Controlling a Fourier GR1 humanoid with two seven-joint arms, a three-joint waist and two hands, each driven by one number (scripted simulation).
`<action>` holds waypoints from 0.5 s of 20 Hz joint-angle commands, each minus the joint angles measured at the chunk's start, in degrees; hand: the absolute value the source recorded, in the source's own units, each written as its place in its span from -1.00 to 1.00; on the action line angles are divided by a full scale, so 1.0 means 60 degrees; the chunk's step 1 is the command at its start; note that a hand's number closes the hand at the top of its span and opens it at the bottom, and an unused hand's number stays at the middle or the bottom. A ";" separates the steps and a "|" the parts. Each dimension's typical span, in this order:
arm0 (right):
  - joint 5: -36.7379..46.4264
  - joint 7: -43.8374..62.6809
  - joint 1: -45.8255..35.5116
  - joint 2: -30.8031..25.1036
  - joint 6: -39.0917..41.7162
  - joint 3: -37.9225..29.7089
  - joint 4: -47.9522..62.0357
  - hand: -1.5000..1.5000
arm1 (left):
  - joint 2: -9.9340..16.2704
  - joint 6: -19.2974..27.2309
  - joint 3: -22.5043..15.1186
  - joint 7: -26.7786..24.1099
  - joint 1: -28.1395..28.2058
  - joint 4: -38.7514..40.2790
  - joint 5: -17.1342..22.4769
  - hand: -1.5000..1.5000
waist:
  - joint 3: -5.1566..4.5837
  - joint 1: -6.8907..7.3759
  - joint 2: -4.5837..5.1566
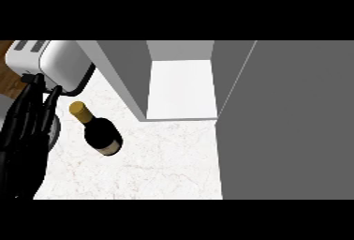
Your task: Pick up the wine, place it into the cabinet and close the cabinet
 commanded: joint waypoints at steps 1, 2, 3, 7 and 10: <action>0.0047 -0.0464 0.0599 0.0277 0.0103 0.0220 0.0155 -1.00 | 0.0373 -0.0789 -0.0217 0.0334 0.0242 -0.0464 0.0459 -1.00 | -0.0110 0.0174 -0.0265; -0.0425 -0.0089 0.0364 -0.0091 0.0408 -0.0103 -0.0189 -1.00 | 0.0533 -0.1271 -0.0370 -0.0208 0.0064 0.0289 0.0557 -1.00 | -0.0113 0.0125 -0.0257; -0.0411 -0.0348 0.0655 0.0033 0.0426 0.0078 -0.0427 -1.00 | 0.0787 -0.1874 -0.0683 0.0295 0.0364 -0.0261 0.1129 -1.00 | -0.0111 0.0116 -0.0280; -0.1371 0.0400 0.0764 -0.0112 0.1589 0.1268 -0.0641 -1.00 | 0.0483 -0.2929 -0.1747 0.1274 0.0493 0.0532 0.3102 -1.00 | -0.0137 -0.0057 -0.0225; -0.1906 0.0616 0.1625 -0.0498 0.2014 0.1058 -0.1302 -1.00 | 0.0705 -0.2972 -0.1563 0.2453 0.0362 -0.0118 0.4294 -1.00 | -0.0108 -0.0014 -0.0297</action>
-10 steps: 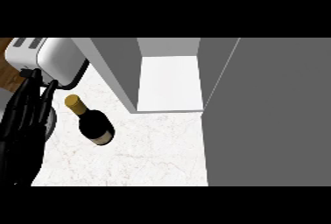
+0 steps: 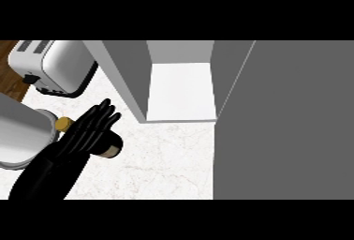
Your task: Pick up the wine, place it into the cabinet and close the cabinet
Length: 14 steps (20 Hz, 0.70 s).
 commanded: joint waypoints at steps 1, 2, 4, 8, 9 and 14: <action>-0.0769 0.0436 0.0718 -0.0372 0.0718 0.0145 -0.0665 -1.00 | 0.0267 -0.0555 -0.0209 0.1373 0.0472 -0.0579 0.1827 -1.00 | -0.0005 0.0103 -0.0047; -0.0991 0.1012 0.1012 -0.0435 0.0678 0.0214 -0.1401 -1.00 | 0.0341 -0.0415 -0.0013 0.1694 0.0249 -0.0786 0.2111 -1.00 | -0.0008 0.0073 -0.0050; -0.0852 0.1492 0.0519 -0.0385 0.0489 0.0315 -0.1451 -1.00 | 0.0029 0.0119 -0.0217 0.2204 -0.0408 -0.0608 0.2098 -1.00 | -0.0007 0.0118 -0.0020; -0.1135 0.2688 0.0636 -0.0380 0.0132 0.0317 -0.2799 -1.00 | -0.0158 0.0918 -0.0580 0.3198 -0.0414 -0.2052 0.2128 -1.00 | -0.0007 0.0141 -0.0032; -0.0589 0.2657 0.0535 -0.0080 -0.0086 0.0756 -0.2753 -1.00 | 0.0345 0.0738 0.0478 0.3628 -0.0852 -0.1896 0.2968 -1.00 | -0.0009 0.0151 -0.0021; -0.2288 0.3168 0.0064 -0.0697 0.0513 -0.1013 -0.2497 -1.00 | 0.0078 0.1371 0.0474 0.4079 -0.0923 -0.2634 0.2863 -1.00 | -0.0006 0.0156 -0.0017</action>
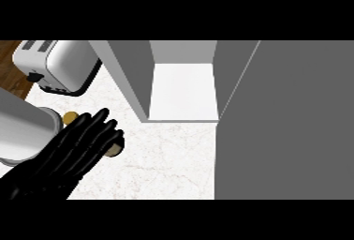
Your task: Pick up the wine, place it into the cabinet and close the cabinet
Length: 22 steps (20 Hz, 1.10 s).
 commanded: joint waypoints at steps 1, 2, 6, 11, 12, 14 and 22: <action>-0.0890 0.1200 -0.0547 -0.0222 -0.0144 -0.0456 -0.0823 -1.00 | -0.0191 0.0726 -0.0137 0.0852 -0.0439 -0.0503 -0.0013 -1.00 | 0.0000 0.0011 0.0004; 0.0179 0.0162 0.0229 0.0408 0.0076 0.0520 -0.0636 -1.00 | -0.0320 0.0963 -0.0112 0.0880 -0.1032 -0.0186 -0.0274 -1.00 | 0.0003 -0.0021 0.0003; -0.0212 0.1345 -0.0144 0.0451 -0.0576 0.0532 -0.1334 -1.00 | -0.0337 0.1476 -0.0216 0.1396 -0.0480 -0.1261 -0.0197 -1.00 | 0.0000 0.0014 -0.0015; 0.0235 0.1382 -0.0579 0.0454 -0.0714 0.0630 -0.1116 -1.00 | 0.0071 0.1351 0.0704 0.1714 -0.0389 -0.1470 0.0094 -1.00 | -0.0003 0.0050 -0.0012; -0.0163 0.1423 -0.0671 0.0307 -0.0698 0.0117 -0.1132 -1.00 | 0.0030 0.1619 0.0752 0.1930 -0.0701 -0.1400 0.0145 -1.00 | 0.0000 0.0031 -0.0012; -0.0270 0.1673 -0.0385 0.0328 -0.0644 0.0249 -0.1537 -1.00 | 0.0060 0.1034 0.1109 0.1268 -0.0845 -0.0648 0.0088 -1.00 | -0.0004 -0.0007 -0.0008; -0.0005 0.2313 -0.0810 0.0264 -0.0915 0.0486 -0.1950 -1.00 | 0.0820 0.0750 0.3145 0.1745 -0.1894 0.0455 0.1190 -1.00 | -0.0006 -0.0043 -0.0005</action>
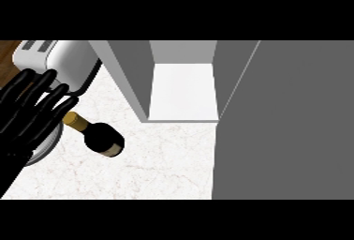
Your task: Pick up the wine, place it into the cabinet and close the cabinet
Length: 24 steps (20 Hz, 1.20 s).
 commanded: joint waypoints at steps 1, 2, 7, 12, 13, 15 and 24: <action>-0.0272 0.0545 0.0770 0.0020 -0.0099 -0.0020 -0.1762 -1.00 | 0.0453 0.0190 0.1027 0.0568 -0.0454 -0.0195 0.0974 -1.00 | 0.0004 -0.0035 -0.0011; -0.0122 0.0849 0.0024 -0.0025 -0.0248 0.0058 -0.1405 -1.00 | 0.0474 -0.0412 0.1160 0.0143 -0.0205 0.0253 0.1009 -1.00 | -0.0001 0.0007 0.0006; 0.0144 0.1238 -0.0539 0.0086 -0.0592 0.0132 -0.1225 -1.00 | 0.0579 -0.1085 0.1652 -0.0286 -0.0078 0.1123 0.1163 -1.00 | -0.0003 -0.0002 0.0014; -0.0141 0.1208 0.0069 0.0038 -0.0427 -0.0062 -0.1899 -1.00 | 0.0753 -0.1282 0.1683 -0.0303 -0.0149 0.1629 0.0931 -1.00 | 0.0001 -0.0059 0.0002; -0.0333 0.0801 0.0479 0.0009 -0.0071 -0.0100 -0.1683 -1.00 | 0.0897 -0.1696 0.2045 -0.0363 0.0123 0.2094 0.1259 -1.00 | 0.0002 -0.0059 0.0005; 0.0410 0.0191 0.0308 0.0225 -0.0037 0.0267 -0.1005 -1.00 | 0.0867 -0.1884 0.2033 -0.0460 0.0068 0.2458 0.1295 -1.00 | 0.0001 -0.0014 0.0015; -0.0147 0.1154 -0.0221 0.0092 -0.0246 -0.0096 -0.1485 -1.00 | 0.0712 -0.3571 0.1953 -0.1726 0.0226 0.4809 0.0716 -1.00 | -0.0005 -0.0074 0.0023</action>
